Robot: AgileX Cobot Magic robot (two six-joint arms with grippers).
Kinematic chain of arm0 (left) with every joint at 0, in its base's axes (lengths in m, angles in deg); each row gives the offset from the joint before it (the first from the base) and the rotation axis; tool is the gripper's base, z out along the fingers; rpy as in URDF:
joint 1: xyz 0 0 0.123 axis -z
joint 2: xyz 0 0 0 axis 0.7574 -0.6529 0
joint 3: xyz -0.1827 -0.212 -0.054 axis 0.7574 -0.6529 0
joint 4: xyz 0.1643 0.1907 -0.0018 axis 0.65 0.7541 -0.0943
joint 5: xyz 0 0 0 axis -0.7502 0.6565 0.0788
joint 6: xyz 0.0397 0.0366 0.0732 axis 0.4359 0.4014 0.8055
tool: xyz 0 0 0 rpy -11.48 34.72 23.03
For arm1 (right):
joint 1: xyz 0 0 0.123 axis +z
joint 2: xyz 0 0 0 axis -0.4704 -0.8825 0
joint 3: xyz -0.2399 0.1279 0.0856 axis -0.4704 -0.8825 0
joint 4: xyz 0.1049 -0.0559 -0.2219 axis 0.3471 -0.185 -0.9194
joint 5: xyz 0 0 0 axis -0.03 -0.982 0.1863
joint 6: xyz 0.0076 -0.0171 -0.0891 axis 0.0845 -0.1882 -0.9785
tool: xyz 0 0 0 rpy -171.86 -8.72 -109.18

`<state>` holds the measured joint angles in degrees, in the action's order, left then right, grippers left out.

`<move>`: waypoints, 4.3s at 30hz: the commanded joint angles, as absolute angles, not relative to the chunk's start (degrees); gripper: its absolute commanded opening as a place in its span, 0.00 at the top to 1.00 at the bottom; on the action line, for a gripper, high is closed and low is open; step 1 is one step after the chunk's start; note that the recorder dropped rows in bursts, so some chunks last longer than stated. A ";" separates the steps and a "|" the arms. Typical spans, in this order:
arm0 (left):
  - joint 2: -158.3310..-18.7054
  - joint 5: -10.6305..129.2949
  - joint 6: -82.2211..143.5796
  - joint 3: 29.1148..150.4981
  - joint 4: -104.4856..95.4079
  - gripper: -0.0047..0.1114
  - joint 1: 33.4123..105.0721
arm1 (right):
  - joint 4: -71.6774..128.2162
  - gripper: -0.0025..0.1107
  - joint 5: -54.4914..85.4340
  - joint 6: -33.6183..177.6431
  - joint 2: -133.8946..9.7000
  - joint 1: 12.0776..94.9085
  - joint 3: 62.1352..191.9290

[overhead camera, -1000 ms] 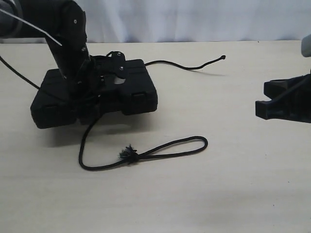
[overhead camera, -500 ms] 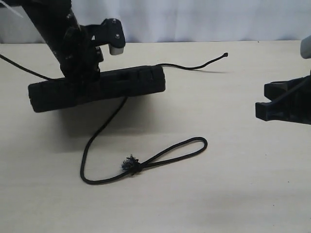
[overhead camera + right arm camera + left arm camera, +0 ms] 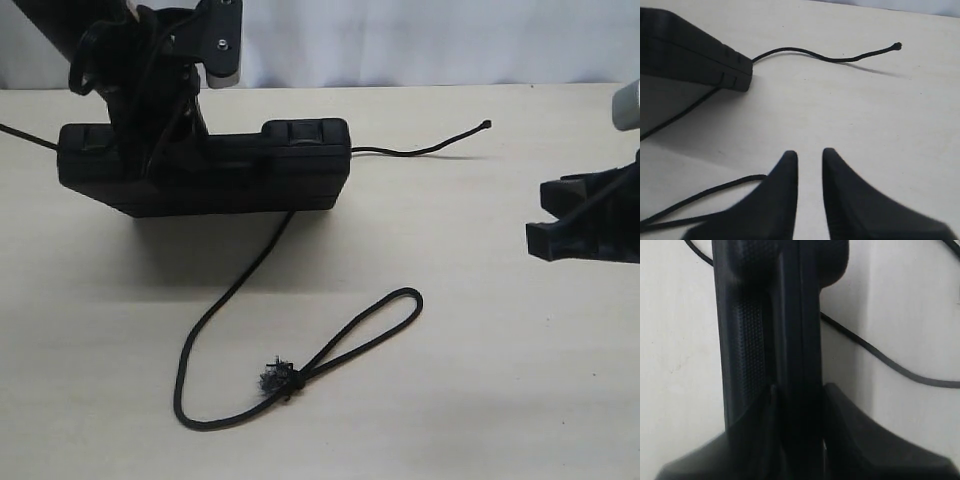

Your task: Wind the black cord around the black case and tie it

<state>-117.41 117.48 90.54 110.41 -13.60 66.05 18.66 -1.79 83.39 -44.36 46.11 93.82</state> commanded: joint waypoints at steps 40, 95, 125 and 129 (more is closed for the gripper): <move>-117.12 113.30 91.73 109.87 -17.52 0.96 66.30 | 45.13 0.50 -12.55 58.22 -89.25 46.22 111.27; -115.54 109.71 96.17 109.87 -20.24 0.96 66.30 | 48.11 0.71 1.65 58.56 -97.46 51.36 111.27; -121.06 114.98 96.29 109.87 -23.07 0.96 66.30 | 45.90 0.47 -6.61 44.93 -69.54 49.71 124.81; -121.04 115.20 96.29 109.87 -22.73 0.96 66.30 | 45.72 0.43 -0.66 25.36 -71.92 55.45 124.81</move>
